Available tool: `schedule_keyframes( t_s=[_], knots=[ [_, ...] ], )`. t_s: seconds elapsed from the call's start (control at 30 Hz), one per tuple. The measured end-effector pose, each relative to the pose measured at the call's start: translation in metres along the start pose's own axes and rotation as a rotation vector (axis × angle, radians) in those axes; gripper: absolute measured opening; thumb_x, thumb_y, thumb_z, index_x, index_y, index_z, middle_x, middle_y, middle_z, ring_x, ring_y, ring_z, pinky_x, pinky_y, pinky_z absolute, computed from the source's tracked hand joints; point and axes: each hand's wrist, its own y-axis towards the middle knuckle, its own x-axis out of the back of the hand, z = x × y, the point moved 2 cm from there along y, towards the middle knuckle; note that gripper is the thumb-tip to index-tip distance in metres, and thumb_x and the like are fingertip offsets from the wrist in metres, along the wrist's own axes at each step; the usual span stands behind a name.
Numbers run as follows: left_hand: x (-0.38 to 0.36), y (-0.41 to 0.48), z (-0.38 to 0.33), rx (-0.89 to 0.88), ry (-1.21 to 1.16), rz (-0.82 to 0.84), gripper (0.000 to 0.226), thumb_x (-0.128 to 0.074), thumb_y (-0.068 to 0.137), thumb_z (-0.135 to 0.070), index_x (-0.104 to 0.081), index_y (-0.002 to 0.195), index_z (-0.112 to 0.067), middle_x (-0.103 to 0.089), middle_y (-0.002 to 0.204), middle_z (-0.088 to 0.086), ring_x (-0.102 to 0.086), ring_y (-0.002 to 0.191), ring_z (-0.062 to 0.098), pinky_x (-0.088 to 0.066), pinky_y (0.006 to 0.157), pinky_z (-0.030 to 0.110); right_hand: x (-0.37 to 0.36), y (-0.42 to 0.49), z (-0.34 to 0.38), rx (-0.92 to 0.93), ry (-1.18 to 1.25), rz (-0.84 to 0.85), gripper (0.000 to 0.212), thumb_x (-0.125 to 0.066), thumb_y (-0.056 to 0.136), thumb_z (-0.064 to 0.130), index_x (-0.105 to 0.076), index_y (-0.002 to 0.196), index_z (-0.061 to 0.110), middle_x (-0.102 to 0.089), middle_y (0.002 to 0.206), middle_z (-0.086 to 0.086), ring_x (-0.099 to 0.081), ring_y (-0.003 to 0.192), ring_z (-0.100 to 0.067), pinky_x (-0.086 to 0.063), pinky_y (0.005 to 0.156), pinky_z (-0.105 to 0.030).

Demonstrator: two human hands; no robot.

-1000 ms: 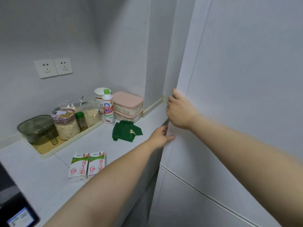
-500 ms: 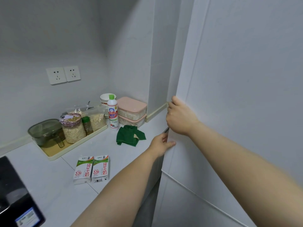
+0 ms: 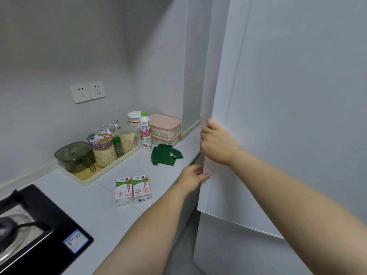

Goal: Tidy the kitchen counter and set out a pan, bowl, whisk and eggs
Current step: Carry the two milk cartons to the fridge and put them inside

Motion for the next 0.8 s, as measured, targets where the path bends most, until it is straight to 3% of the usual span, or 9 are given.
schedule_keyframes(
  t_s=[0.07,0.2,0.37,0.43,0.5,0.57,0.67,0.73,0.8],
  knots=[
    [0.005,-0.024,0.004,0.021,-0.028,0.020,0.045,-0.072,0.081,-0.014,-0.059,0.123,-0.007,-0.065,0.118,0.011,-0.061,0.111,0.022,-0.044,0.104,0.041,0.020,-0.012,0.010,-0.005,0.009,0.015,0.016,-0.069,0.063,0.011,-0.063,0.048,0.015,-0.048,0.047,0.002,-0.046,0.059,-0.022,-0.032,0.088,-0.035],
    [0.009,-0.073,0.005,0.016,-0.053,0.034,0.039,-0.069,0.083,-0.002,-0.058,0.120,0.002,-0.065,0.105,0.009,-0.062,0.099,0.019,-0.047,0.100,0.033,0.058,-0.035,0.029,-0.014,0.054,-0.016,0.018,-0.074,0.058,0.011,-0.060,0.046,0.014,-0.047,0.046,0.001,-0.048,0.057,-0.022,-0.031,0.085,-0.034],
    [0.007,-0.134,0.012,0.012,-0.045,0.073,0.034,-0.071,0.080,0.002,-0.062,0.112,0.007,-0.065,0.083,0.003,-0.064,0.069,0.005,-0.053,0.072,0.013,0.104,-0.067,0.052,-0.003,0.117,-0.007,0.021,-0.072,0.053,0.006,-0.057,0.043,0.016,-0.044,0.043,0.002,-0.044,0.051,-0.019,-0.028,0.075,-0.031],
    [0.004,-0.159,0.019,0.016,-0.058,0.078,0.038,-0.073,0.078,0.000,-0.062,0.114,0.008,-0.066,0.089,0.007,-0.064,0.075,0.011,-0.054,0.074,0.016,0.129,-0.080,0.062,0.002,0.113,0.064,0.023,-0.072,0.049,0.006,-0.055,0.041,0.019,-0.044,0.042,0.003,-0.042,0.049,-0.018,-0.028,0.071,-0.031],
    [0.002,-0.181,0.024,0.028,-0.053,0.099,0.036,-0.073,0.079,0.000,-0.063,0.114,0.004,-0.066,0.090,0.004,-0.062,0.078,0.011,-0.053,0.073,0.017,0.157,-0.088,0.069,0.000,0.066,0.231,0.026,-0.069,0.058,0.006,-0.051,0.047,0.021,-0.050,0.050,0.005,-0.042,0.054,-0.017,-0.029,0.066,-0.030],
    [0.007,-0.199,0.027,0.027,0.005,0.149,0.033,-0.070,0.081,-0.001,-0.065,0.113,0.001,-0.068,0.095,0.004,-0.062,0.080,0.007,-0.051,0.074,0.018,0.169,-0.093,0.080,0.011,0.068,0.354,0.031,-0.055,0.077,0.001,-0.040,0.056,0.018,-0.047,0.060,0.007,-0.039,0.058,-0.016,-0.026,0.059,-0.027],
    [0.027,-0.217,0.030,-0.005,0.069,0.152,0.028,-0.068,0.082,0.001,-0.066,0.111,0.001,-0.068,0.102,0.008,-0.063,0.071,-0.005,-0.050,0.065,0.011,0.185,-0.094,0.093,-0.116,0.158,0.443,0.034,-0.046,0.083,-0.005,-0.035,0.058,0.016,-0.037,0.058,0.006,-0.037,0.052,-0.013,-0.021,0.047,-0.024],
    [0.046,-0.227,0.035,-0.002,0.090,0.120,0.024,-0.069,0.082,-0.001,-0.068,0.106,-0.005,-0.070,0.105,0.008,-0.064,0.076,0.000,-0.051,0.068,0.014,0.183,-0.095,0.107,-0.197,0.237,0.505,0.032,-0.046,0.085,-0.003,-0.037,0.060,0.015,-0.041,0.064,0.006,-0.052,0.066,-0.017,-0.034,0.052,-0.022],
    [0.064,-0.234,0.038,0.016,0.093,0.083,0.020,-0.069,0.082,-0.002,-0.070,0.099,-0.012,-0.071,0.100,0.006,-0.065,0.084,0.010,-0.051,0.076,0.022,0.180,-0.095,0.120,-0.253,0.292,0.592,0.021,-0.048,0.086,0.000,-0.050,0.069,0.012,-0.051,0.077,0.005,-0.062,0.085,-0.022,-0.050,0.069,-0.026]
  ],
)
